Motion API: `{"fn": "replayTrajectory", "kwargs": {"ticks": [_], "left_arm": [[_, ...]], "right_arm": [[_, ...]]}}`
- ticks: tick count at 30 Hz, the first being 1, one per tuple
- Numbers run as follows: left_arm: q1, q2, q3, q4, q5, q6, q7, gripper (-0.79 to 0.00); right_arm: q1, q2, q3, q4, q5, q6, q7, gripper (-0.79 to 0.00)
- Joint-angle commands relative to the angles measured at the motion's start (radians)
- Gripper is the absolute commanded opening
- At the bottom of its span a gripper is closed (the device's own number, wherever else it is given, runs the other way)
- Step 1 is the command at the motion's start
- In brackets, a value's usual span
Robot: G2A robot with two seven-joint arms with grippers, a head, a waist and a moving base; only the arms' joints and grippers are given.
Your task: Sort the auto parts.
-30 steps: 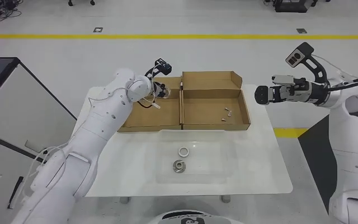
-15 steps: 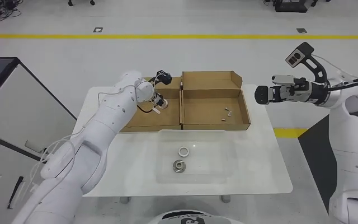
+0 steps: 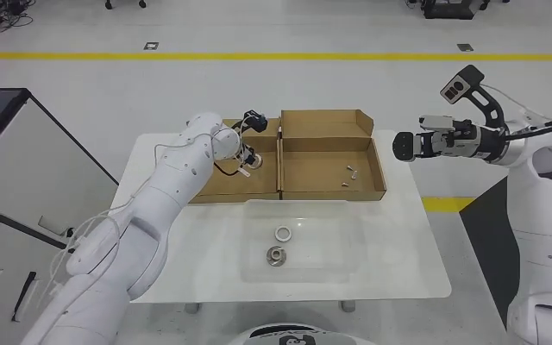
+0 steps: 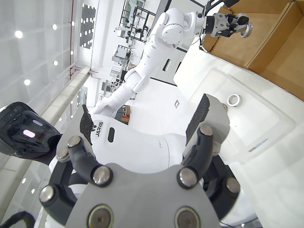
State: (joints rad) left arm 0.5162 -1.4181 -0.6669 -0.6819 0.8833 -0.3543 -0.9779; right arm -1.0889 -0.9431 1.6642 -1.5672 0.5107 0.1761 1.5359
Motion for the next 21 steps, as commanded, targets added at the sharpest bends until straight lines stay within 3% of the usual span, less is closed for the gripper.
{"fn": "replayTrajectory", "kwargs": {"ticks": [1, 21], "left_arm": [[0.004, -0.007, 0.008, 0.007, -0.004, 0.007, -0.005, -0.785], [-0.046, -0.129, 0.103, 0.254, 0.008, 0.046, 0.06, -0.785]], "right_arm": [[0.0, 0.0, 0.0, 0.0, 0.0, 0.0, 0.0, 0.0], [0.0, 0.0, 0.0, 0.0, 0.0, 0.0, 0.0, 0.0]]}}
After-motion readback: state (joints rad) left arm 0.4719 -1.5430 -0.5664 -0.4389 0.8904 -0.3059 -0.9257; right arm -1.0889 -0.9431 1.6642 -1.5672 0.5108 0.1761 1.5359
